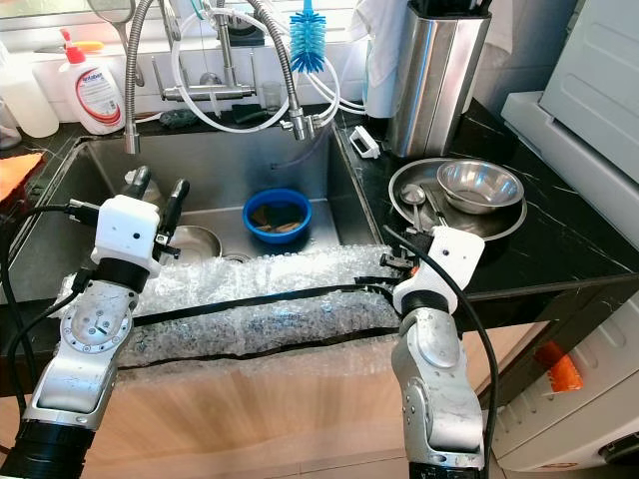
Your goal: Kitchen organization
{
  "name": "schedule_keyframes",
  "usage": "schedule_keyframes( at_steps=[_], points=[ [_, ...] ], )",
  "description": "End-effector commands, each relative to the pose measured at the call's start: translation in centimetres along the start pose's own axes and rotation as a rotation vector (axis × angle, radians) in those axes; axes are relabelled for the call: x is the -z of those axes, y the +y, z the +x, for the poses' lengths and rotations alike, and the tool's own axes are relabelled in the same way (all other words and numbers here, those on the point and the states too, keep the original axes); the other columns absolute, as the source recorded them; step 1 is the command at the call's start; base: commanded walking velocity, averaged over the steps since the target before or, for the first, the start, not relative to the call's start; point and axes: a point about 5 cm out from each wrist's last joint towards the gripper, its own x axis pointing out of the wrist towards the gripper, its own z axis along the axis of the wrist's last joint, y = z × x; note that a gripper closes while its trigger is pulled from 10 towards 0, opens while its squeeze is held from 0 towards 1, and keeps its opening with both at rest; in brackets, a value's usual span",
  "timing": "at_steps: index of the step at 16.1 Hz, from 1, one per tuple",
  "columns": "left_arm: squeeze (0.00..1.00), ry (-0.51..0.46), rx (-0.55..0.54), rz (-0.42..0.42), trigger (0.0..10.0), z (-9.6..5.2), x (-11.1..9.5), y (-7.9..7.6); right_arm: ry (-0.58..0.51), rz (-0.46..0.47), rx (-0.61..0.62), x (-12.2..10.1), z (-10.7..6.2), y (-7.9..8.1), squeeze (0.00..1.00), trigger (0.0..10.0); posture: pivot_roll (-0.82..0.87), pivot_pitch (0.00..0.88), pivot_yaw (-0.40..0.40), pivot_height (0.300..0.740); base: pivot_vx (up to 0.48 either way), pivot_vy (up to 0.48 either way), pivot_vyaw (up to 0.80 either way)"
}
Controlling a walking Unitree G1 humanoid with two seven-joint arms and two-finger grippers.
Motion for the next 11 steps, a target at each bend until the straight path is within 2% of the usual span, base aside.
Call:
schedule_keyframes(
  at_steps=[1, 2, 3, 4, 5, 11],
  points=[
    [0.0, -0.019, 0.014, 0.018, 10.0, 0.34, -0.23, 0.08, -0.018, 0.013, 0.004, -0.45, 0.16, 0.09, 0.0, 10.0, -0.07, 0.0, 0.003, 0.74, 0.0, 0.0, 0.0],
    [0.0, -0.019, 0.014, 0.018, 10.0, 0.34, -0.23, 0.09, -0.019, 0.013, 0.003, -0.46, 0.17, 0.11, 0.0, 10.0, -0.07, 0.0, 0.003, 0.74, 0.0, 0.0, 0.0],
    [0.0, -0.018, 0.015, 0.018, 10.0, 0.34, -0.22, 0.08, -0.02, 0.015, 0.003, -0.48, 0.17, 0.11, 0.0, 2.8, -0.07, 0.0, 0.004, 0.74, 0.0, 0.0, 0.0],
    [0.0, -0.018, 0.015, 0.018, 10.0, 0.34, -0.22, 0.08, -0.021, 0.015, 0.003, -0.49, 0.17, 0.12, 0.0, 2.8, -0.07, 0.0, 0.004, 0.74, 0.0, 0.0, 0.0],
    [0.0, -0.018, 0.015, 0.019, 10.0, 0.35, -0.22, 0.09, -0.022, 0.016, 0.002, -0.52, 0.19, 0.14, 0.0, 0.0, -0.07, 0.0, 0.005, 0.74, 0.0, 0.0, 0.0],
    [0.0, -0.021, 0.015, 0.021, 10.0, 0.42, -0.27, 0.12, -0.041, 0.026, -0.006, -0.9, 0.24, 0.31, 0.0, 0.0, -0.07, 0.0, 0.006, 0.74, 0.0, 0.0, 0.0]
  ],
)
